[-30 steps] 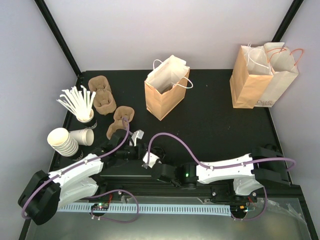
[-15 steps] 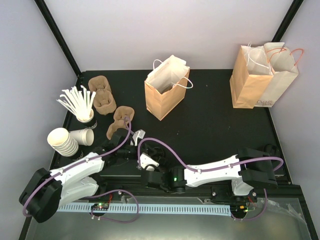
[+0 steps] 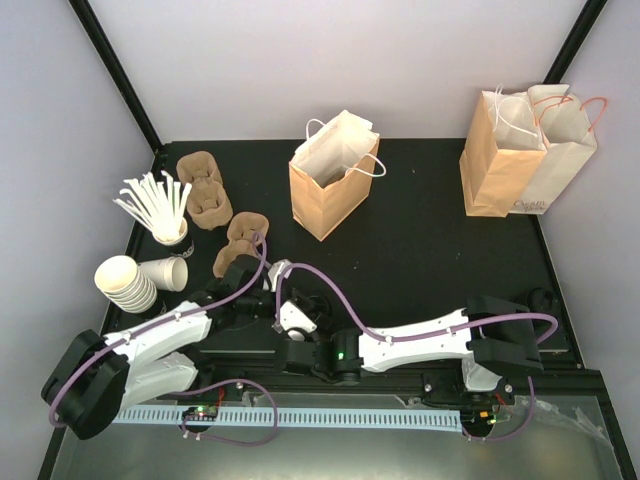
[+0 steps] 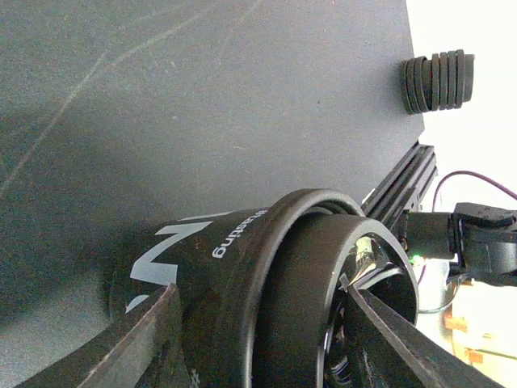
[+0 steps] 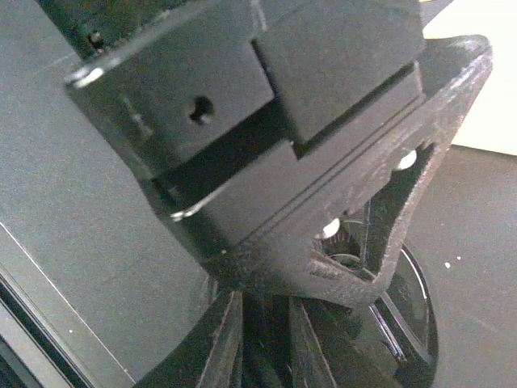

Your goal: Pack the takeout coffee

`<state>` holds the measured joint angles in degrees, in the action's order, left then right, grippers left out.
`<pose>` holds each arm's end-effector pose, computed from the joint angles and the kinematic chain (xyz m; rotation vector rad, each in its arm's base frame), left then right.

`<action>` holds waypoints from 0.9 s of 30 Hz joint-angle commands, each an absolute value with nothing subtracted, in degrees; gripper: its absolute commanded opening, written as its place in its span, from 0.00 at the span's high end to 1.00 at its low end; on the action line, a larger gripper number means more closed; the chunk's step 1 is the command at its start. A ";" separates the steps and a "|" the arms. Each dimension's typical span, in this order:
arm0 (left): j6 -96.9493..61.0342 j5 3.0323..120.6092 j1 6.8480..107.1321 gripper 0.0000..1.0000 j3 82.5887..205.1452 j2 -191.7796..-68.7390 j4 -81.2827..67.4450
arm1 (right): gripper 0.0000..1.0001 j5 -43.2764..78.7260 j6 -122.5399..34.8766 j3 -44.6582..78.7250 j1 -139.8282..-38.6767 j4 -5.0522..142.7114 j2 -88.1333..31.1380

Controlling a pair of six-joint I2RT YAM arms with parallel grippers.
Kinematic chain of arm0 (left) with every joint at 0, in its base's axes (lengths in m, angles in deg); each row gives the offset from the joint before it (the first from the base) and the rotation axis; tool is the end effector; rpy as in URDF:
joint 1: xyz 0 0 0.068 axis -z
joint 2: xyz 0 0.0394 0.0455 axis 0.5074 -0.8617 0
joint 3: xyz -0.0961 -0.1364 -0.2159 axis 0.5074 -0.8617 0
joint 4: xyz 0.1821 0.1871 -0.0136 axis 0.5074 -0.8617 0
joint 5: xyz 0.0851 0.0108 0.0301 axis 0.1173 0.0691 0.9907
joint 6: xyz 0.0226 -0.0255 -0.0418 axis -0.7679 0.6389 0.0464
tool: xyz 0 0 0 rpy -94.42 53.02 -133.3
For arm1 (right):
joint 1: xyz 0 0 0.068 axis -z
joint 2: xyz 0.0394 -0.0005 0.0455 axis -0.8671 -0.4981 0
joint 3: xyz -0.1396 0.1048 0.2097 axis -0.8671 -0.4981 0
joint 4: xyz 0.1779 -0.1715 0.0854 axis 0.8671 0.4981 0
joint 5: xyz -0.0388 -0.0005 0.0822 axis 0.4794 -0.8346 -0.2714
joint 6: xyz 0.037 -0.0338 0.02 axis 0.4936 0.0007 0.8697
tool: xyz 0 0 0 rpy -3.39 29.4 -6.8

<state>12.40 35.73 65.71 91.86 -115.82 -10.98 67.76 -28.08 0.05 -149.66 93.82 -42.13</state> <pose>0.1457 -0.1272 0.1595 0.1941 2.5584 -1.3078 0.0266 0.3225 0.1927 -1.0656 2.0137 -0.0160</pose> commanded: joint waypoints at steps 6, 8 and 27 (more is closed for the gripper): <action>11.60 37.26 66.37 0.44 90.41 -121.60 -22.36 | 0.81 46.22 -15.90 -7.56 -150.27 101.49 -49.11; 11.62 37.23 66.37 0.44 90.50 -121.81 -22.26 | 0.81 46.22 -15.21 -8.18 -150.22 101.03 -49.11; 11.71 39.76 65.74 0.45 92.67 -118.21 -24.23 | 0.36 42.27 -23.83 -2.97 -138.85 101.51 -26.40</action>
<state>11.56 34.09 65.78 93.85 -117.75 -12.73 49.53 -22.42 -3.47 -141.29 98.71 -29.59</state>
